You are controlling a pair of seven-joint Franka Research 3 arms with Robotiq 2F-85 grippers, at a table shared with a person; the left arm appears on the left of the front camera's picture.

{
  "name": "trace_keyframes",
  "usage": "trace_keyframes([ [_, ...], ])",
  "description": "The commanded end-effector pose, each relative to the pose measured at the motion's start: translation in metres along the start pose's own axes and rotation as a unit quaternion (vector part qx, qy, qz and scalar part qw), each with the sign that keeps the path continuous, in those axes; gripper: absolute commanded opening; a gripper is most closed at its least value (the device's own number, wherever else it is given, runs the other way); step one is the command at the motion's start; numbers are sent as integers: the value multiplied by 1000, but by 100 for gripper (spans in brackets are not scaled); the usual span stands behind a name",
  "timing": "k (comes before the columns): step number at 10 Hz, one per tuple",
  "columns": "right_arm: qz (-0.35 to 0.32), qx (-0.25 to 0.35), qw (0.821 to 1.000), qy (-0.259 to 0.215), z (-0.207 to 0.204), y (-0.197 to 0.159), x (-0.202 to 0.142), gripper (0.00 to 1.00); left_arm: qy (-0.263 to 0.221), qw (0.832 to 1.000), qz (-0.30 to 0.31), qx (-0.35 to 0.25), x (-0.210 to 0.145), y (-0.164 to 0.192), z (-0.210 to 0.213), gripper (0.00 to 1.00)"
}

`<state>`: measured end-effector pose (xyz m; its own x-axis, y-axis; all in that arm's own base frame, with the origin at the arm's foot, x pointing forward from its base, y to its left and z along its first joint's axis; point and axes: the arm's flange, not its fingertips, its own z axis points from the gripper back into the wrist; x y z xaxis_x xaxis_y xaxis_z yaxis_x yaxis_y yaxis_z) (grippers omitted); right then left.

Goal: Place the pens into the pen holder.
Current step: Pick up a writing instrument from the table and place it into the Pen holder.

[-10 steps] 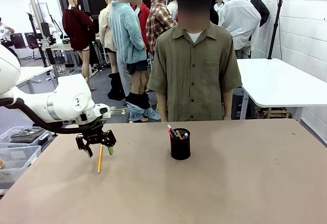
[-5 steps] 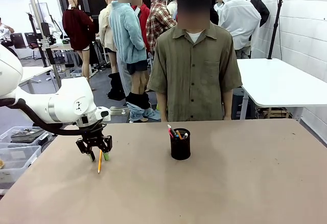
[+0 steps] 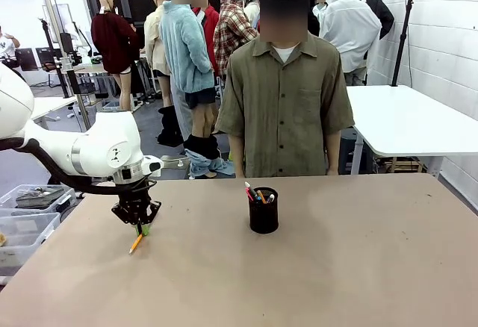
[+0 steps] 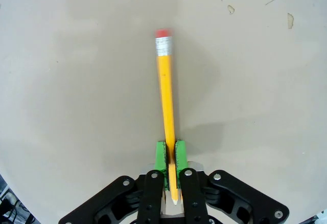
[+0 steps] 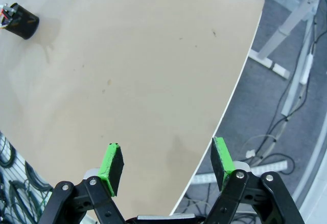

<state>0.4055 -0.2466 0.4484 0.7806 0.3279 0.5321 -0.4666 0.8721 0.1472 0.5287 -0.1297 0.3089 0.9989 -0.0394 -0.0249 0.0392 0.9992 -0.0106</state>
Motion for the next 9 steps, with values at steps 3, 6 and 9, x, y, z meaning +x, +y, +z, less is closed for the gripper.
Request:
trace_keyframes([
  [3, -4, -2, 1000, 5, 0, 1, 2, 85, -7, 997, -66, -25, -12, -1, 14, 0],
  [6, -4, -2, 1000, 5, 0, 1, 2, 85, -84, 952, -248, -159, -30, 0, 63, 0],
  [9, -4, -2, 1000, 5, 0, 1, 2, 85, -130, 883, -378, -245, -25, -15, 86, 0],
])
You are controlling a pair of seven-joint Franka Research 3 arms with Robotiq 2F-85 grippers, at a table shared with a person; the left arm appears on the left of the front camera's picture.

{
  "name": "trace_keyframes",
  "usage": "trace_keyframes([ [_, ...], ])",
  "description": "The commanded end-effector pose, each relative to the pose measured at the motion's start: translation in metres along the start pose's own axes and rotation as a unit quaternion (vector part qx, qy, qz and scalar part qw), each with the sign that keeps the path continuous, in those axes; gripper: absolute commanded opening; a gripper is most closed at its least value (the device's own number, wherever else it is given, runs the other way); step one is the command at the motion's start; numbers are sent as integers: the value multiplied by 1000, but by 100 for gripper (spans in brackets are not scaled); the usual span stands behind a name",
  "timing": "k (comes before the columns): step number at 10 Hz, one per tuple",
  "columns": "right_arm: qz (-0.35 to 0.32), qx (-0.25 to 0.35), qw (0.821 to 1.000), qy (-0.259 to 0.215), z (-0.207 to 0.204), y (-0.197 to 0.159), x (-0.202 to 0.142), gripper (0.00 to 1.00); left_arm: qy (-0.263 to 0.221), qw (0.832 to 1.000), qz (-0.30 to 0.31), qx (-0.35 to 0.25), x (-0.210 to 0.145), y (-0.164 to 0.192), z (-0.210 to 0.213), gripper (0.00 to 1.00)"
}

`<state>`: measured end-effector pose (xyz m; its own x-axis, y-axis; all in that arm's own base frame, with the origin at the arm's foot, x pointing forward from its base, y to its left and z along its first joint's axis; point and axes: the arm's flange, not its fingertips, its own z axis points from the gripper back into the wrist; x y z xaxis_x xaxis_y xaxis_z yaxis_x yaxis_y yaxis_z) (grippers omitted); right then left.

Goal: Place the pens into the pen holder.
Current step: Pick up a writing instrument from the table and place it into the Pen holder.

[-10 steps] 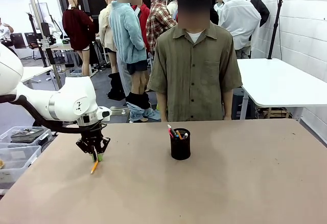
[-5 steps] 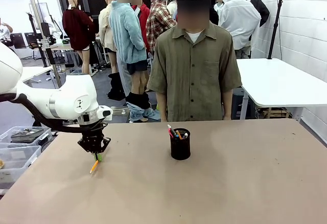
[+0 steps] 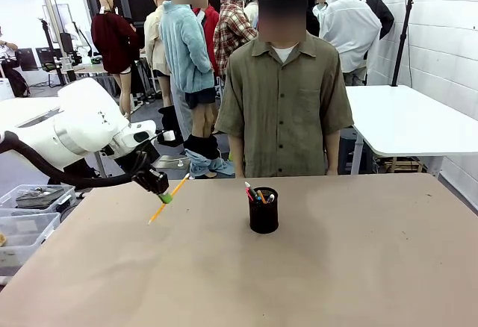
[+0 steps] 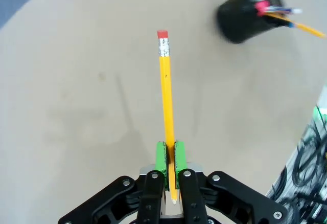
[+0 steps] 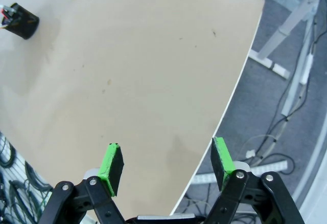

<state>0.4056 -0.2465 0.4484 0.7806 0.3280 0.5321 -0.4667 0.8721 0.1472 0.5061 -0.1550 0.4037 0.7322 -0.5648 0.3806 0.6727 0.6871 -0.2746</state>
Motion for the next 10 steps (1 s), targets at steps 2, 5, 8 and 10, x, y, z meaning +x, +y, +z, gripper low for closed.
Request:
trace_keyframes([
  [2, -4, -2, 1000, 5, 0, 0, 2, 85, 0, 1000, 0, 0, 0, 0, 0, 0],
  [5, -4, -2, 1000, 5, 0, 0, 2, 85, -53, 993, -82, -72, 8, -12, 4, 0],
  [8, -4, -2, 1000, 5, 0, 0, 2, 85, -134, 958, -188, -170, 32, -21, 7, 0],
  [10, -4, -2, 1000, 5, 0, 0, 2, 85, -204, 918, -265, -213, 52, -35, 8, 0],
])
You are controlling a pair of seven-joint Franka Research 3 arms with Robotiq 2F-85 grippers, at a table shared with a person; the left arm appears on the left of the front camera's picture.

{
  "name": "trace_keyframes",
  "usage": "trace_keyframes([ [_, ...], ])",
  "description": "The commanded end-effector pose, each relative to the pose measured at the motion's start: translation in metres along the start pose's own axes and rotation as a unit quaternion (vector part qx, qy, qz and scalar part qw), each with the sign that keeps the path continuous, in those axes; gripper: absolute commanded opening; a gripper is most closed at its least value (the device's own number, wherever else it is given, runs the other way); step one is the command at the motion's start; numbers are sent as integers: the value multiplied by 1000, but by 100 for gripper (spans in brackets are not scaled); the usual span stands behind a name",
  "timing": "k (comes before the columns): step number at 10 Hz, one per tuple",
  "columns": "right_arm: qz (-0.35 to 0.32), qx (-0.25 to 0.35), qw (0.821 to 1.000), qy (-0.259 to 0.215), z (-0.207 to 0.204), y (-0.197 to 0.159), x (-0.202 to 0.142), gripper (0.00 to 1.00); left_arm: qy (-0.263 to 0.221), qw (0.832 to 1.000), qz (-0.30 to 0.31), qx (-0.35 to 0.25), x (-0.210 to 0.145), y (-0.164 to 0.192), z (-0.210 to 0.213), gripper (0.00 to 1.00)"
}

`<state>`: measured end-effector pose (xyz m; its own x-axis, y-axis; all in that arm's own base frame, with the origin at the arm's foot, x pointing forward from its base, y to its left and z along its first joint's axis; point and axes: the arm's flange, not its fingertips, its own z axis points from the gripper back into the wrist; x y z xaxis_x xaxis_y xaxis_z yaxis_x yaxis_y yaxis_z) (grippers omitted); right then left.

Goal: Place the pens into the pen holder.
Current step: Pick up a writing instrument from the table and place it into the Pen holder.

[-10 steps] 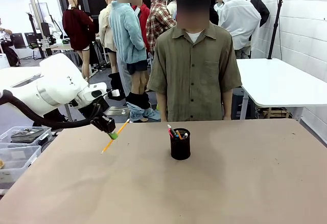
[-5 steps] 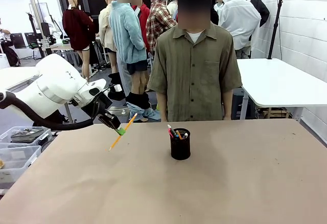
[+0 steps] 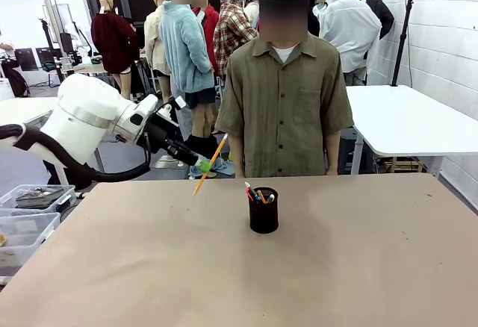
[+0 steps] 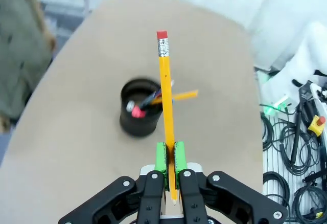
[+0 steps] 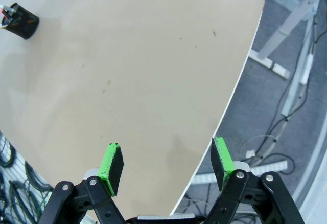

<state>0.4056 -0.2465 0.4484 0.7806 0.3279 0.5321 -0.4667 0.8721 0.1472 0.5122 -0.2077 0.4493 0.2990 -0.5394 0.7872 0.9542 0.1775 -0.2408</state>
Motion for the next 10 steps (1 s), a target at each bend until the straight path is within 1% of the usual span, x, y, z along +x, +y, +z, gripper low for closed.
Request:
trace_keyframes([
  [1, -4, -2, 1000, 5, 0, 0, 2, 85, -52, 995, -51, -66, 4, 9, -14, 0],
  [2, -4, -2, 1000, 5, 0, 0, 2, 85, -41, 995, -46, -78, 14, 9, -30, 0],
  [3, -4, -2, 1000, 5, 0, 0, 2, 85, -28, 999, -32, -26, 8, -1, -6, 0],
  [4, -4, -2, 1000, 5, 0, 0, 2, 85, -28, 999, -32, -26, 8, -1, -6, 0],
  [5, -4, -2, 1000, 5, 0, 0, 2, 85, -39, 997, -46, -54, 13, 1, -21, 0],
  [6, -4, -2, 1000, 5, 0, 0, 2, 85, -93, 994, -60, 1, -4, 14, 0, 0],
  [7, -4, -2, 1000, 5, 0, 0, 2, 85, -134, 987, -90, 9, -10, 10, -11, 0],
  [8, -4, -2, 1000, 5, 0, 0, 2, 85, -158, 980, -117, 21, -10, 8, -26, 0],
  [9, -4, -2, 1000, 5, 0, 0, 2, 85, -186, 974, -128, 12, -6, 6, -38, 0],
  [10, -4, -2, 1000, 5, 0, 0, 2, 85, -201, 969, -144, 0, -1, 7, -50, 0],
])
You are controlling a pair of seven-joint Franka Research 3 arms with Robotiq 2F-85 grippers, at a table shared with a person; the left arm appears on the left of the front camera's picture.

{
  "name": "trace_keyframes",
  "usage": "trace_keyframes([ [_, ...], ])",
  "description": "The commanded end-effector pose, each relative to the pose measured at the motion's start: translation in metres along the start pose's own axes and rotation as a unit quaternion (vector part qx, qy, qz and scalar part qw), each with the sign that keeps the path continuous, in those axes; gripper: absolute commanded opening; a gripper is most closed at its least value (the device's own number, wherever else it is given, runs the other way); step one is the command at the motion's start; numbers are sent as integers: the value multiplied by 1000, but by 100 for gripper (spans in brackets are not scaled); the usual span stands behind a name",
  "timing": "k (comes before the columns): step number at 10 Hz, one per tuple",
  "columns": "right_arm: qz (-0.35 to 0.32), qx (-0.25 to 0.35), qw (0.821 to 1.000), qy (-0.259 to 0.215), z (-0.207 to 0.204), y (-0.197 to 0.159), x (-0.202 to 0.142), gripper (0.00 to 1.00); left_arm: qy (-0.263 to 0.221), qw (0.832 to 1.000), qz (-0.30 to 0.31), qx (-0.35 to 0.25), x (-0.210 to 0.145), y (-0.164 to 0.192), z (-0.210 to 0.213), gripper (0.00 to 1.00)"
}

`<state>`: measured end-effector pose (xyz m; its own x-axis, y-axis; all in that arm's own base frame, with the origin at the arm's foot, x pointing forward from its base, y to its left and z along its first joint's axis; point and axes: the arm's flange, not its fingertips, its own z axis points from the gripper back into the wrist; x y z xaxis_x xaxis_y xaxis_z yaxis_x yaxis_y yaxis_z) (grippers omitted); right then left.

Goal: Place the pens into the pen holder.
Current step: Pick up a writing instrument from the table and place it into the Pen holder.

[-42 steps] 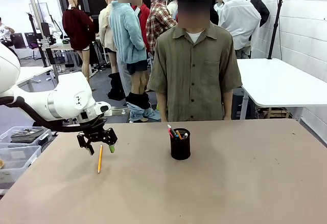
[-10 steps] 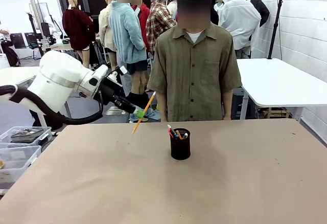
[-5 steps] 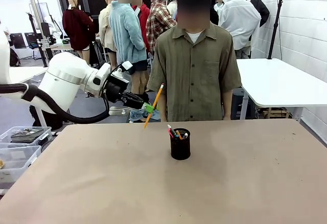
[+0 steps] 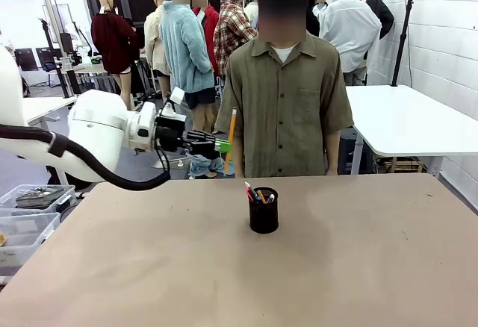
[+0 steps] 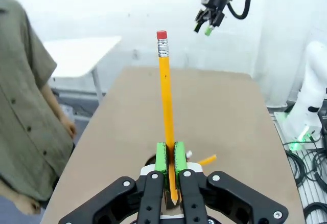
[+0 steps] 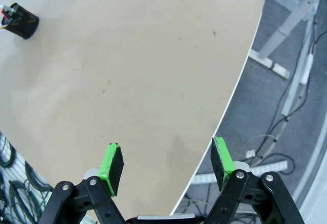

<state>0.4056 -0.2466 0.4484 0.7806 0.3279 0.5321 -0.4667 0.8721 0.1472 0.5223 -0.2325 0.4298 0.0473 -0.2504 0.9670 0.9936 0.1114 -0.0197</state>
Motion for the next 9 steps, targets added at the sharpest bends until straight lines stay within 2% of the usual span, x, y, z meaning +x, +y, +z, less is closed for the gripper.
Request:
trace_keyframes([
  [1, -4, -2, 1000, 5, 0, 1, 2, 85, -24, 999, -19, -21, -7, -3, -30, 0],
  [4, -4, -2, 1000, 5, 0, 1, 2, 85, 15, 999, -22, -20, -18, -5, -76, 0],
  [6, -4, -2, 1000, 5, 0, 1, 2, 85, -3, 999, -31, -13, -26, -1, -85, 0],
  [9, -4, -2, 1000, 5, 0, 1, 2, 85, 7, 999, -38, -12, -39, 3, -98, 0],
])
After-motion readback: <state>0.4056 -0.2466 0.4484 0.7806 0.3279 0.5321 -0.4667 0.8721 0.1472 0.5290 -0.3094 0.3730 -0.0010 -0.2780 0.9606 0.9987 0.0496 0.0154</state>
